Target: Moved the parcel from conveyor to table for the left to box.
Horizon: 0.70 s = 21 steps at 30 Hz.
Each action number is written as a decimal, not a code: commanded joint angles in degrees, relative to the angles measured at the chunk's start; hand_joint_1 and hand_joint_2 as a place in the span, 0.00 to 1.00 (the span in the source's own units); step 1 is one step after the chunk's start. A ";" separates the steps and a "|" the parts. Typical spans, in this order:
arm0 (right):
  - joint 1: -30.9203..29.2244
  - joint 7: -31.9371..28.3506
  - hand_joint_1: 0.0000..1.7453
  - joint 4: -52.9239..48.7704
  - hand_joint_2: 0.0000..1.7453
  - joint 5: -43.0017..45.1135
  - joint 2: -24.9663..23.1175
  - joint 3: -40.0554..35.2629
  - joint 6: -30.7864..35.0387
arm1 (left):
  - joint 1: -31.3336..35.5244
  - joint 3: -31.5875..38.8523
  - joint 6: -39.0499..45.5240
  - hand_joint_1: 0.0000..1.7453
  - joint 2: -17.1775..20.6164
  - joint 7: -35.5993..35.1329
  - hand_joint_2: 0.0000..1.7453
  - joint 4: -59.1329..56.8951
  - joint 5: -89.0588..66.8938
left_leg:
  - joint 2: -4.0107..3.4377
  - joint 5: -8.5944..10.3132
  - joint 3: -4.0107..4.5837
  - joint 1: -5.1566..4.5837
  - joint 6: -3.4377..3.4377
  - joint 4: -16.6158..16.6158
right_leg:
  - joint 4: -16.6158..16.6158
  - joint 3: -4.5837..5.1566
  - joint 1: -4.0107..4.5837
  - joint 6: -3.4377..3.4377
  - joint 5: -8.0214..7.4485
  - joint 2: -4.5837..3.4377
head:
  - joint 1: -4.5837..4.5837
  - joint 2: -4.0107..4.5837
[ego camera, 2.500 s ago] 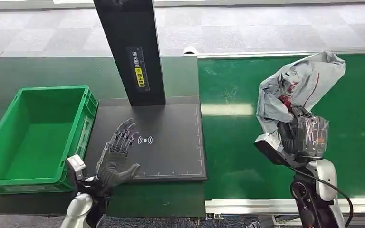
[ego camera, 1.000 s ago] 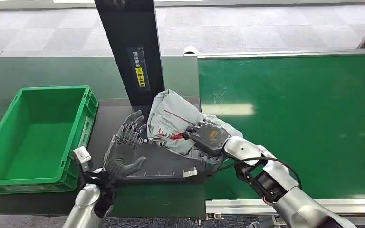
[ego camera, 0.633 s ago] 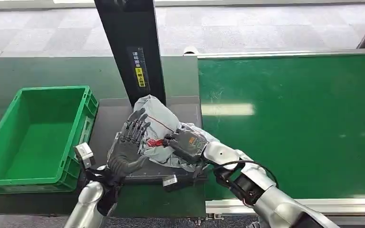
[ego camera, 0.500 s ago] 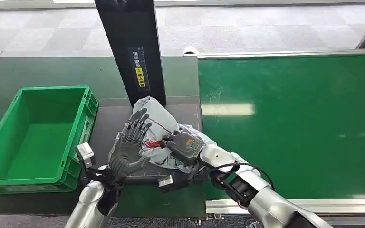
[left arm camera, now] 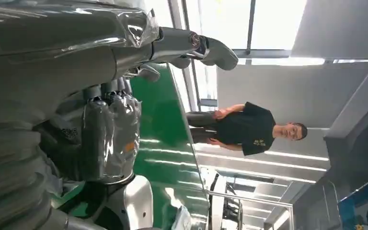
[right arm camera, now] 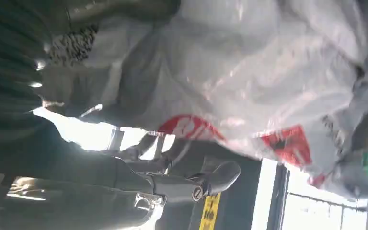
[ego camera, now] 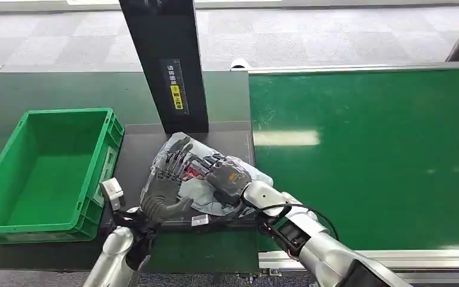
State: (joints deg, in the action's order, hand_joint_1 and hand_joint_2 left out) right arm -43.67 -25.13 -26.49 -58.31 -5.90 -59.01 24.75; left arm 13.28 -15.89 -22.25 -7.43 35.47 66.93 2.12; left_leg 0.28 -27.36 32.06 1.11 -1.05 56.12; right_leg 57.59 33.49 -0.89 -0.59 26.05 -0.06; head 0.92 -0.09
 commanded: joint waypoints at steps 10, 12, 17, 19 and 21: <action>7.96 -13.88 0.00 -14.66 1.00 22.08 0.39 21.27 -4.79 | 2.91 -0.82 0.69 0.00 0.28 -0.33 1.00 -3.89 -0.03 | 0.06 0.01 0.02 0.01 0.05 -0.02 | -0.03 0.00 0.02 0.04 0.00 0.08 | 0.00 0.00; 9.73 -14.87 0.00 -17.84 1.00 27.02 1.14 22.04 -10.67 | 3.20 -0.97 0.71 0.00 0.15 -0.16 1.00 -4.21 -0.08 | 0.11 0.02 0.01 0.01 0.06 -0.03 | -0.05 -0.02 0.03 0.05 0.01 0.14 | 0.02 0.00; 11.36 -14.87 0.00 -21.90 1.00 32.85 1.91 22.00 -16.03 | 3.50 -0.91 0.89 0.00 -0.19 -0.16 1.00 -4.15 -0.09 | 0.10 0.02 0.06 -0.01 0.05 -0.01 | -0.02 0.04 0.00 0.03 0.01 0.12 | 0.04 0.00; 12.74 -14.87 0.00 -25.49 1.00 38.19 2.51 22.43 -20.20 | 3.42 -0.81 1.01 0.00 -0.23 -0.28 1.00 -4.08 -0.14 | 0.11 0.02 0.06 0.00 0.06 0.00 | -0.02 0.02 0.02 0.04 0.01 0.14 | 0.00 0.00; 13.88 -14.87 0.00 -28.21 1.00 41.47 3.12 22.69 -22.97 | 3.17 -0.66 1.19 0.00 -0.28 -0.31 1.00 -3.97 -0.19 | 0.09 0.02 0.06 -0.01 0.04 -0.01 | -0.02 0.04 0.00 0.03 0.02 0.12 | 0.00 0.00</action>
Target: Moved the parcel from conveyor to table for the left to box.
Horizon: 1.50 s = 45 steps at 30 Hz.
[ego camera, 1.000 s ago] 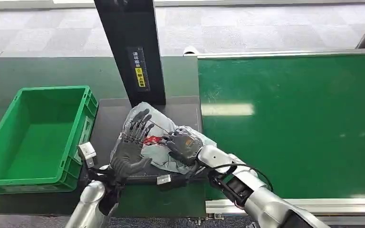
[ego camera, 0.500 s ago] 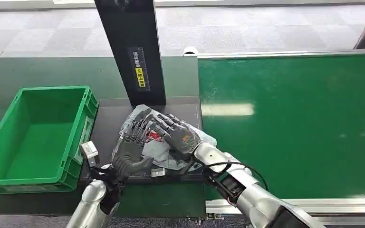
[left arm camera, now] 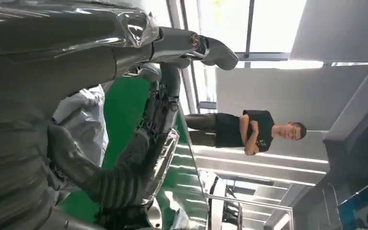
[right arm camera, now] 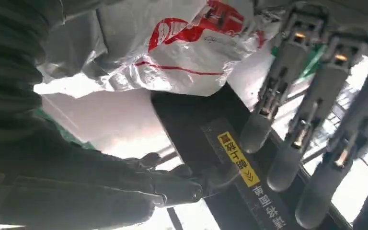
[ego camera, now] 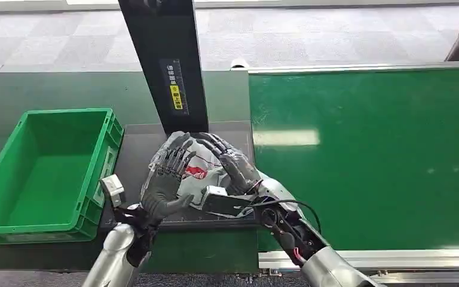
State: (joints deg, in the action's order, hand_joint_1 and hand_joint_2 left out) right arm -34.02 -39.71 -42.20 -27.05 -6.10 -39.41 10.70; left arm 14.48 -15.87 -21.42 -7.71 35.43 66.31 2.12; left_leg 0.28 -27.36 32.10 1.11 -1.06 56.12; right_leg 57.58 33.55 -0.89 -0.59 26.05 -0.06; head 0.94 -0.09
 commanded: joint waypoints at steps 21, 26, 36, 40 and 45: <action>20.37 4.71 0.00 -33.38 1.00 15.09 8.84 25.80 -12.19 | -2.66 2.90 2.25 0.00 0.83 0.58 1.00 0.93 -1.44 | 0.15 0.01 -0.03 -0.02 0.08 -0.07 | -0.09 -0.14 0.00 0.04 0.03 0.18 | 0.00 0.00; 19.23 5.51 0.00 -29.80 1.00 15.31 8.77 28.09 -11.11 | -2.69 3.85 1.21 0.00 1.01 0.13 1.00 2.45 -0.74 | 0.02 -0.02 -0.05 -0.01 0.09 -0.06 | -0.09 -0.11 0.01 0.05 0.01 0.04 | 0.00 0.00; 23.41 7.43 0.00 -28.84 1.00 16.69 8.29 31.42 -8.86 | -2.76 1.40 9.65 0.00 3.56 -1.31 1.00 4.63 -12.95 | 0.06 -0.02 -0.07 -0.01 0.06 -0.09 | -0.10 -0.13 0.01 0.06 0.02 0.08 | 0.00 0.00; 23.87 7.69 0.00 -27.49 1.00 16.53 7.88 32.05 -9.78 | -1.15 -1.74 14.48 0.00 4.77 -3.26 1.00 3.89 -22.53 | 0.09 -0.01 -0.01 0.02 0.04 -0.04 | -0.06 -0.08 0.02 0.04 0.01 0.09 | 0.00 0.00; 24.89 7.12 0.00 -27.23 1.00 15.61 7.77 31.82 -10.32 | 0.88 -4.31 15.75 0.00 5.15 -5.72 1.00 1.94 -28.82 | 0.12 0.00 0.01 0.01 0.06 -0.05 | -0.08 -0.08 0.02 0.04 0.00 0.13 | -0.02 0.00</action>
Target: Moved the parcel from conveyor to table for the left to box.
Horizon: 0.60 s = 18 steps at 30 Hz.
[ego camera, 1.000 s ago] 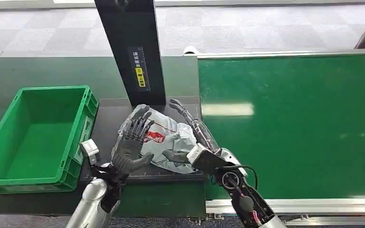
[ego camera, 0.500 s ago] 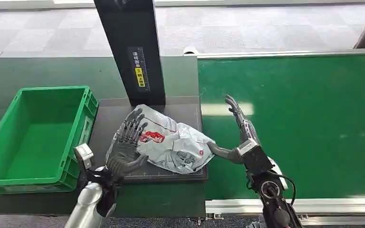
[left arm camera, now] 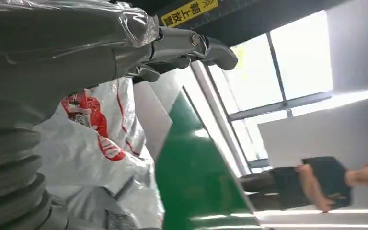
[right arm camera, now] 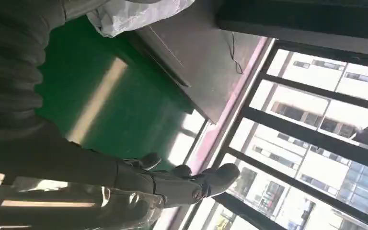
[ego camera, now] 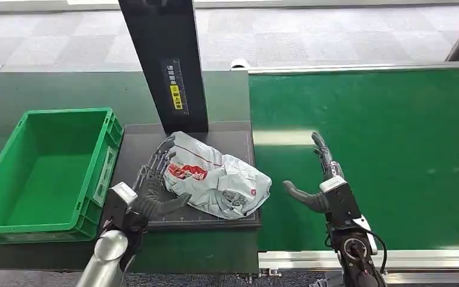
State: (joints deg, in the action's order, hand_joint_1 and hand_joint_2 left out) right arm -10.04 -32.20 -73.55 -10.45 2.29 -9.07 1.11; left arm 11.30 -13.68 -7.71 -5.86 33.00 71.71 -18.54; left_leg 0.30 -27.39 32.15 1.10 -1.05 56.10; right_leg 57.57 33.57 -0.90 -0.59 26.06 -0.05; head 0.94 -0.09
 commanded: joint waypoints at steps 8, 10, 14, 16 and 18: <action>2.36 -0.66 0.00 1.97 1.00 -3.43 -1.88 3.24 1.02 | 7.14 -9.46 4.20 0.00 4.28 -6.73 1.00 -6.85 -16.36 | -0.03 0.00 -0.13 -0.01 0.07 -0.08 | -0.08 -0.12 0.02 0.07 0.00 0.01 | 0.00 0.00; 3.45 -0.43 0.00 0.86 1.00 -3.48 -2.59 4.40 0.48 | 9.51 -11.12 5.13 0.00 4.68 -8.08 1.00 -9.59 -20.12 | 0.17 0.04 -0.05 0.01 0.04 -0.04 | -0.05 -0.09 0.03 0.06 0.02 0.20 | 0.00 0.00; 5.06 -0.53 0.00 -0.58 1.00 -4.77 -3.25 6.43 0.35 | 14.86 -13.31 4.19 0.00 4.60 -10.62 1.00 -16.63 -23.98 | 0.30 0.09 0.00 0.00 0.06 -0.04 | -0.05 -0.09 0.02 0.07 0.01 0.32 | -0.02 0.00; 5.04 -0.53 0.00 -0.59 1.00 -4.77 -3.22 6.47 0.35 | 15.00 -13.23 4.18 0.00 4.69 -10.63 1.00 -16.68 -23.98 | 0.20 0.06 -0.01 0.00 0.04 -0.01 | -0.03 -0.05 0.02 0.05 0.01 0.23 | -0.02 0.00; 4.97 -0.55 0.00 -0.63 1.00 -4.73 -3.34 6.78 0.30 | 15.70 -13.73 2.91 0.00 4.67 -11.36 1.00 -18.03 -24.39 | 0.14 0.05 -0.02 0.00 0.05 -0.03 | -0.04 -0.06 0.02 0.06 0.00 0.16 | -0.02 0.00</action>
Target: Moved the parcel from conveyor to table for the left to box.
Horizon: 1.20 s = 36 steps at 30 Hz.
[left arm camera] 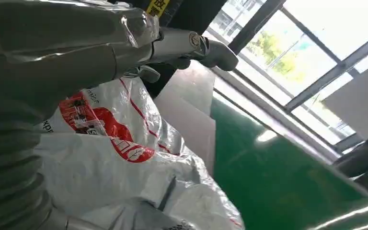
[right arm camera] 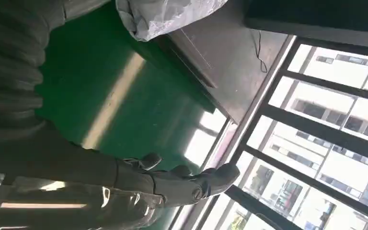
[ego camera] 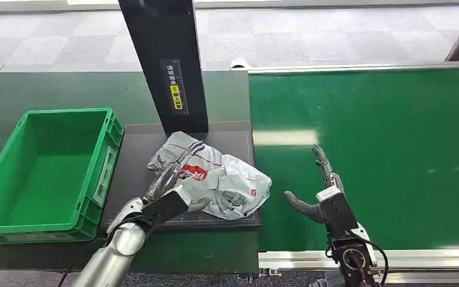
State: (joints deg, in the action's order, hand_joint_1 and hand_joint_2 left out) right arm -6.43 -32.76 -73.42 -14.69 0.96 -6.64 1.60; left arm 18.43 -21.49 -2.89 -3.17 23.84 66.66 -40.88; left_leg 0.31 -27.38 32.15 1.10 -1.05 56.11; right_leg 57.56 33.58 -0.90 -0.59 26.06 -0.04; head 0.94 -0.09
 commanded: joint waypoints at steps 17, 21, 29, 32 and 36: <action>1.98 1.97 0.00 -0.74 1.00 -1.37 -3.81 6.71 -1.85 | 17.98 -9.03 -8.29 0.00 0.19 -12.21 1.00 -34.13 -9.00 | -0.01 0.03 -0.03 -0.01 0.08 -0.02 | -0.05 -0.04 0.02 0.06 -0.03 0.04 | 0.00 0.00; 2.43 1.69 0.00 0.57 1.00 -1.88 -4.28 6.34 -1.39 | 16.86 -9.17 -9.71 0.00 0.65 -10.92 1.00 -37.38 -8.85 | -0.11 0.01 -0.15 -0.01 0.07 -0.09 | -0.09 -0.14 0.01 0.07 -0.03 -0.06 | 0.00 0.00; 2.62 2.01 0.00 -0.97 1.00 -2.06 -4.84 6.94 -1.21 | 17.09 -9.11 -8.12 0.31 0.17 -11.71 1.00 -37.25 -9.83 | -0.12 0.06 -0.45 -0.02 0.08 -0.15 | -0.12 -0.50 0.00 0.06 -0.08 -0.10 | 0.00 0.00; 2.49 2.11 0.00 -0.97 1.00 -2.08 -4.72 6.98 -1.23 | 16.92 -9.20 -8.24 0.40 0.10 -11.79 1.00 -37.06 -9.91 | -0.07 0.00 -0.58 -0.04 0.06 -0.11 | -0.05 -0.70 -0.02 0.03 -0.01 -0.05 | 0.00 0.00; 2.31 2.10 0.00 -0.49 1.00 -2.08 -4.48 6.82 -1.24 | 16.46 -9.10 -7.91 1.00 0.17 -11.84 1.00 -36.28 -9.94 | -0.13 0.06 -0.59 -0.04 0.09 -0.18 | -0.14 -0.67 -0.02 0.06 -0.09 -0.09 | 0.00 0.00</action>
State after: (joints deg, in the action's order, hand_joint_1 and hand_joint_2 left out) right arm -3.04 -30.93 -75.89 -16.85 -3.04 -1.22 0.15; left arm 36.82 -29.16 -10.56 -3.32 12.50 35.01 -50.66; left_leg 0.32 -27.39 31.47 1.10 -1.02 56.07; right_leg 57.55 32.82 -0.90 -0.59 26.07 -0.04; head 0.94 -0.09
